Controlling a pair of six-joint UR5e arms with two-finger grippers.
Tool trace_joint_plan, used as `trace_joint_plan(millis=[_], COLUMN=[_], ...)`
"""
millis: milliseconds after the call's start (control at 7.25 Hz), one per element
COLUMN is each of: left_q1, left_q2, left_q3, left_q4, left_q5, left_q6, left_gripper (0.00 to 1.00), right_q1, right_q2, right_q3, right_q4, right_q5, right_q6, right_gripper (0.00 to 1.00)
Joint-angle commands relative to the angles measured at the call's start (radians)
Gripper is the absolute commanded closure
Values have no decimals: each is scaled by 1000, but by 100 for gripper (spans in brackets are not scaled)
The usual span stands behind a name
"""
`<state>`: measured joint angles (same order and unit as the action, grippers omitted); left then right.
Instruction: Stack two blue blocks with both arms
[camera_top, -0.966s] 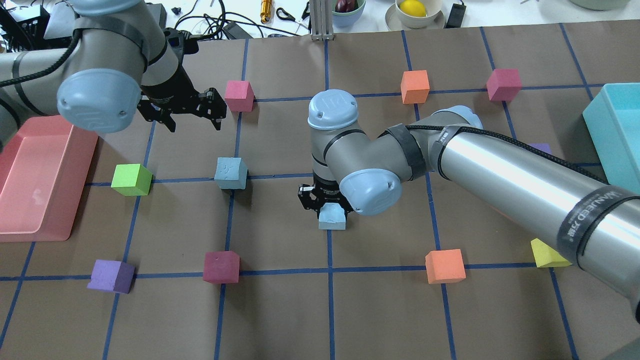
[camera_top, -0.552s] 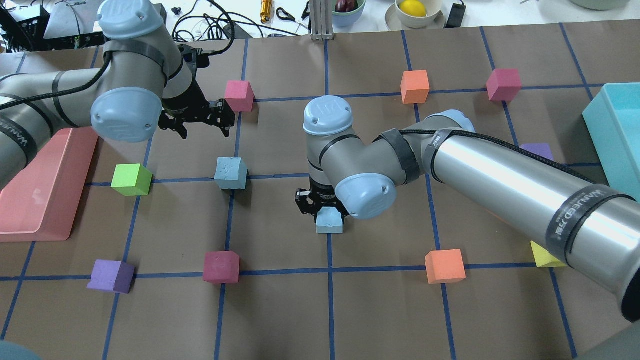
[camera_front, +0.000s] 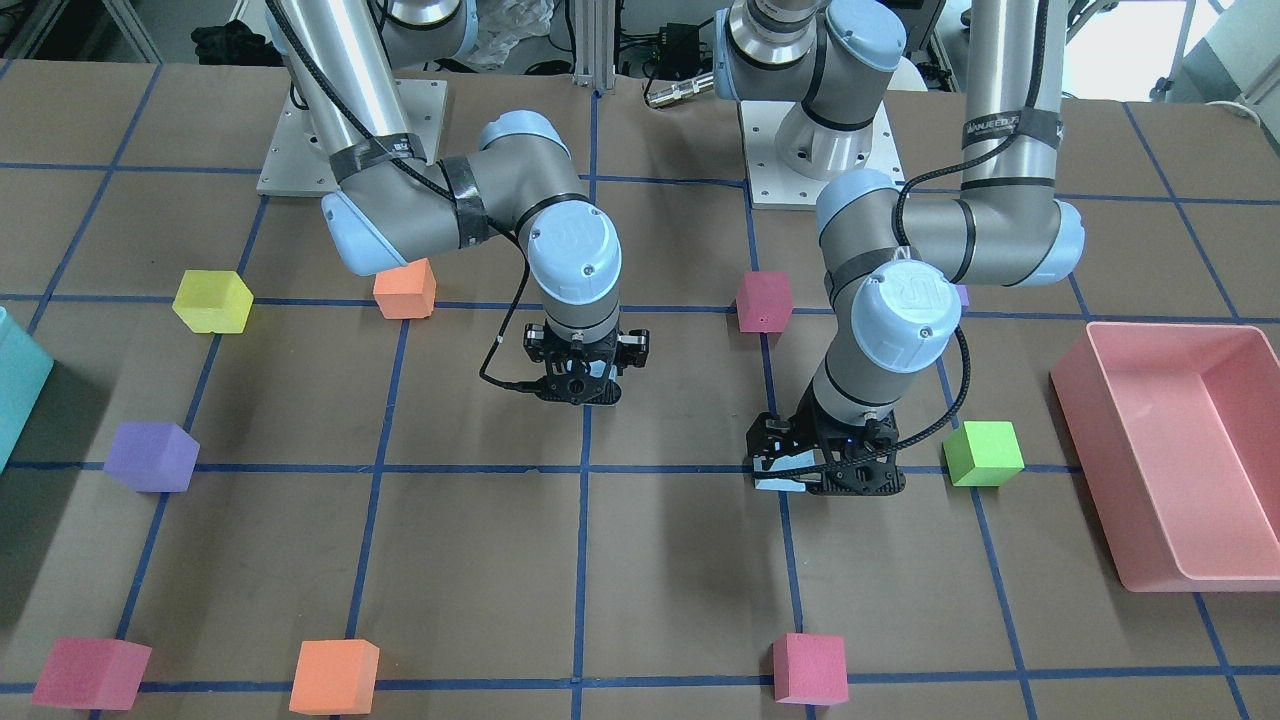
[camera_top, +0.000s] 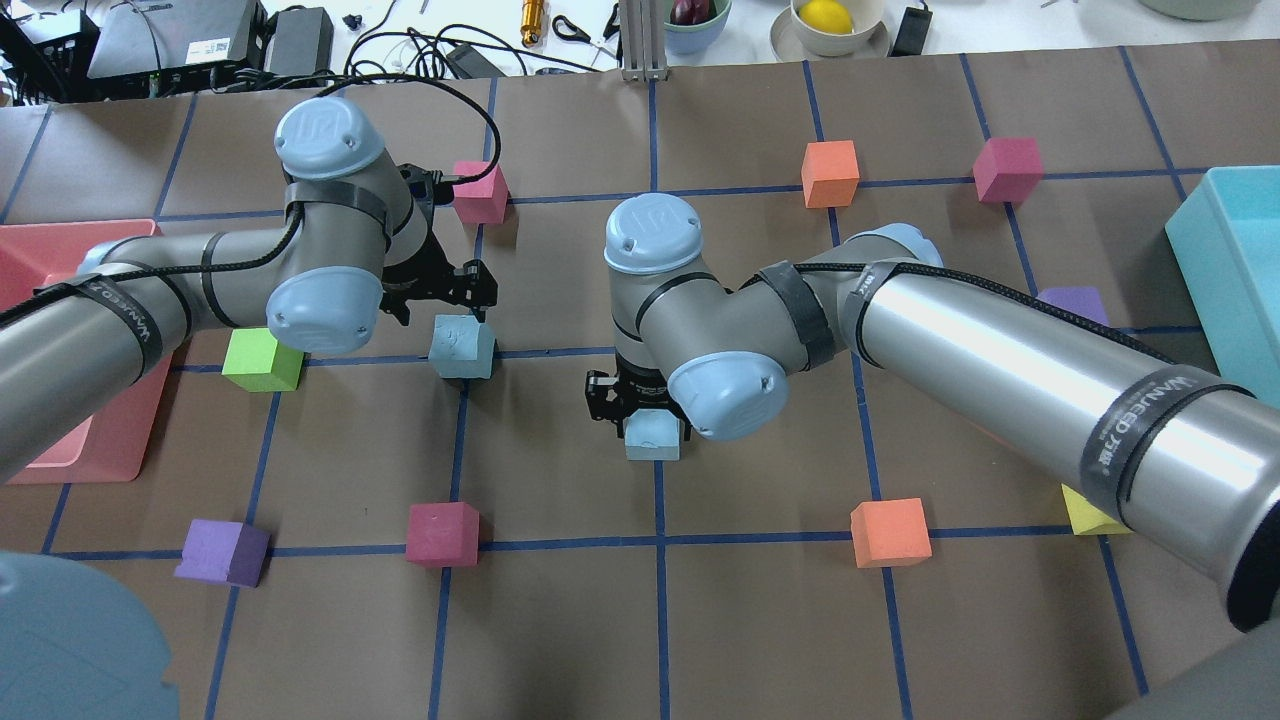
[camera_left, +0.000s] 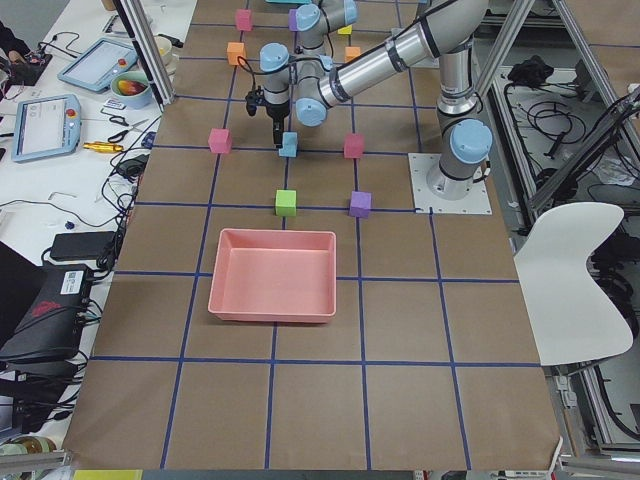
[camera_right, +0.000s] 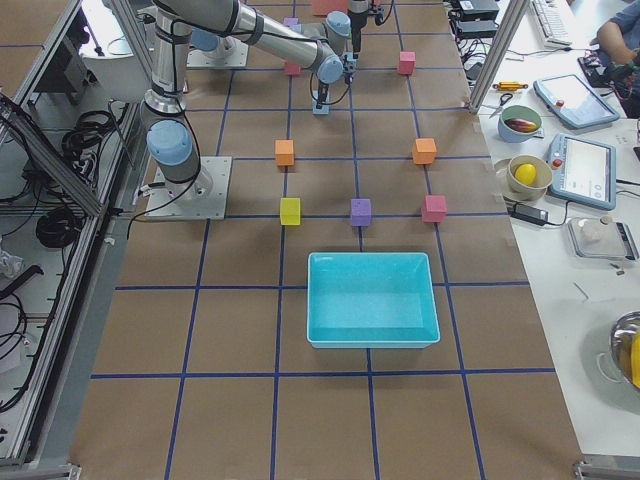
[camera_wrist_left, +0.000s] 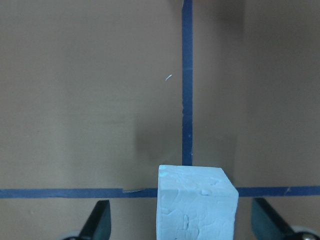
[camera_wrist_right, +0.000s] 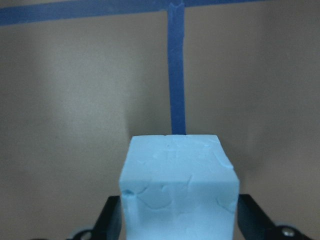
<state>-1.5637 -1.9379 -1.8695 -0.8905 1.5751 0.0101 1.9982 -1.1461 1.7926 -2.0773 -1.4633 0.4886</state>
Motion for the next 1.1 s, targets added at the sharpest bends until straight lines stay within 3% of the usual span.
trace_joint_plan(millis=[0,138,276,414,552,966], left_q1=[-9,-9,-7,-4,-4,-42], left_q2=[-1,-9,-9,-4,-3,58], left_q3=[-36,-39,-36,-34,-34,9], left_q4=[24,21,25,21,16,-26], left_q5=[-3,-6,-3,-13,-36,-67], left_q6=[-1,2,7,5,8,-46], left_gripper=[0,0,15,77,100,100], right_q1=[-2,-5,-7,-34,-51,-171], right_q2=[-6,-18,-39,-85,-156,-260], right_q3=[-12,-21,-27,-29,-27,-28], right_q4=[3,6,8,9,10,80], right_q5=[1,-3,-6,-6,-8,-3], right_q6=[5,7,21,19,18,-25], right_gripper=[0,0,0,0,0,0])
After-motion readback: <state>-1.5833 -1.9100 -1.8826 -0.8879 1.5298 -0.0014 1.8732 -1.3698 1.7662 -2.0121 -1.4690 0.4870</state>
